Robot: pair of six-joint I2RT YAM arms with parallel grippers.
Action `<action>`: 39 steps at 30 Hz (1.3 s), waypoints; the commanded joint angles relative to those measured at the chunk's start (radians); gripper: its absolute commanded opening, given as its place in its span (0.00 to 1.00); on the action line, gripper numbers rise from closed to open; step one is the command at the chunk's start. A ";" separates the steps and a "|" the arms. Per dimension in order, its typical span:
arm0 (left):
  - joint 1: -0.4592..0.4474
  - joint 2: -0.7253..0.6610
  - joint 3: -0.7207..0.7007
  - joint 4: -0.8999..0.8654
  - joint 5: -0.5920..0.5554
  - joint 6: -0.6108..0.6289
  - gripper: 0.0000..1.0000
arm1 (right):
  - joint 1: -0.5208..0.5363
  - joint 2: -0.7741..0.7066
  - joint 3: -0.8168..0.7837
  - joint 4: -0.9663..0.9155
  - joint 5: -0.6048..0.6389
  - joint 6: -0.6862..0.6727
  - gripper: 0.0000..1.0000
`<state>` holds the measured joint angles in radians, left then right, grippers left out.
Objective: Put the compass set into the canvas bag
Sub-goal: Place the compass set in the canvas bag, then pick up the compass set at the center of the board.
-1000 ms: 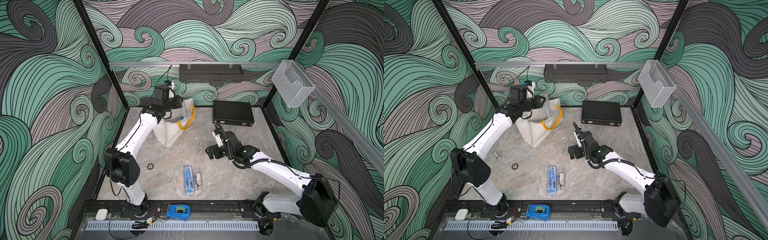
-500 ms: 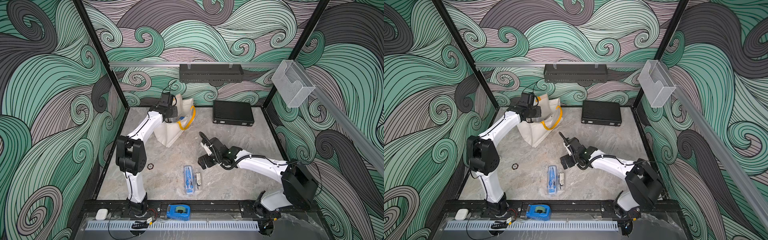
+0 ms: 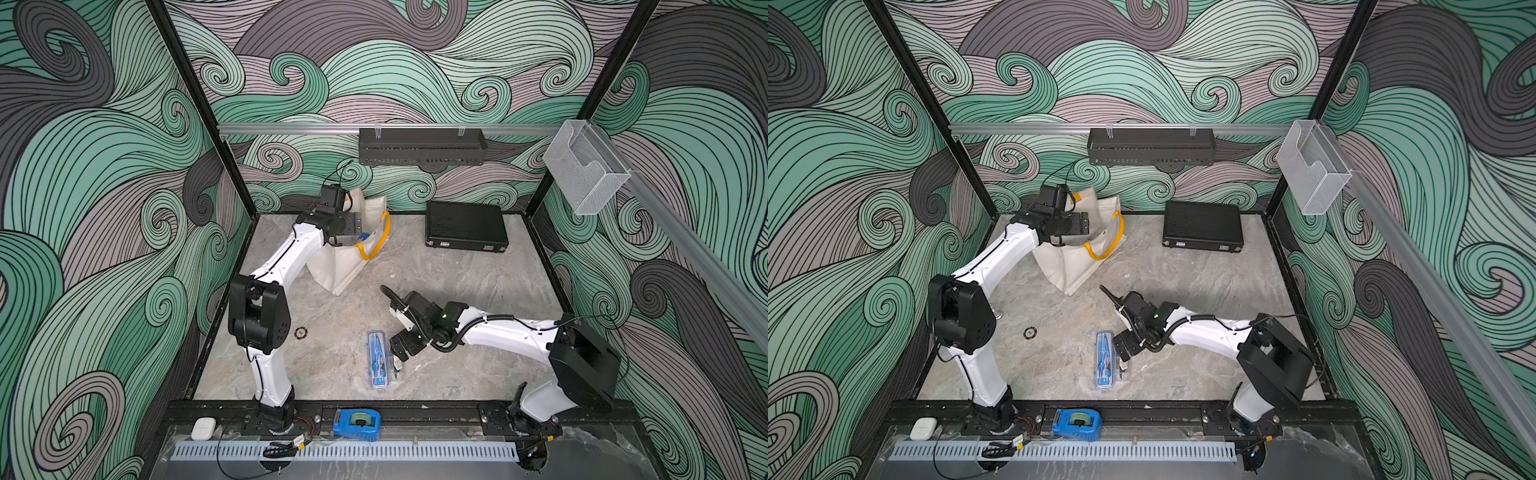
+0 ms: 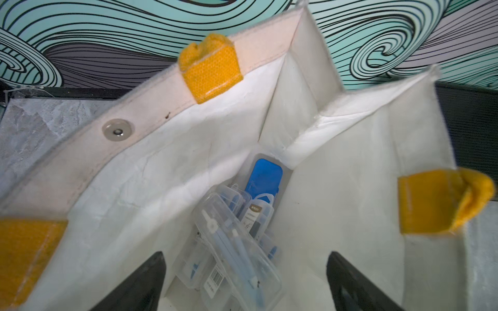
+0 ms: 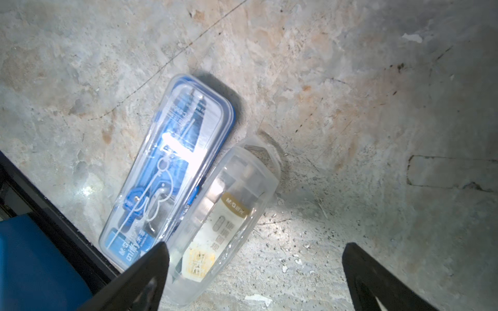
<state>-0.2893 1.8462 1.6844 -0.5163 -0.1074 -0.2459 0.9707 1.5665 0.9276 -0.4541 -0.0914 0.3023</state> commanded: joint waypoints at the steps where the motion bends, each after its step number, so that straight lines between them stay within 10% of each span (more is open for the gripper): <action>1: -0.002 -0.108 -0.032 0.024 0.087 -0.037 0.99 | 0.025 0.032 0.048 -0.064 0.006 -0.018 1.00; 19: -0.008 -0.400 -0.362 0.194 0.209 -0.190 0.99 | 0.081 0.133 0.109 -0.156 0.036 -0.026 1.00; 39: -0.008 -0.453 -0.405 0.197 0.217 -0.193 0.99 | 0.090 0.201 0.133 -0.186 0.074 -0.036 1.00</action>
<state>-0.2920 1.4349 1.2781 -0.3248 0.0906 -0.4313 1.0565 1.7664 1.0573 -0.5949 -0.0700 0.2687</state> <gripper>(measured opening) 0.986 0.998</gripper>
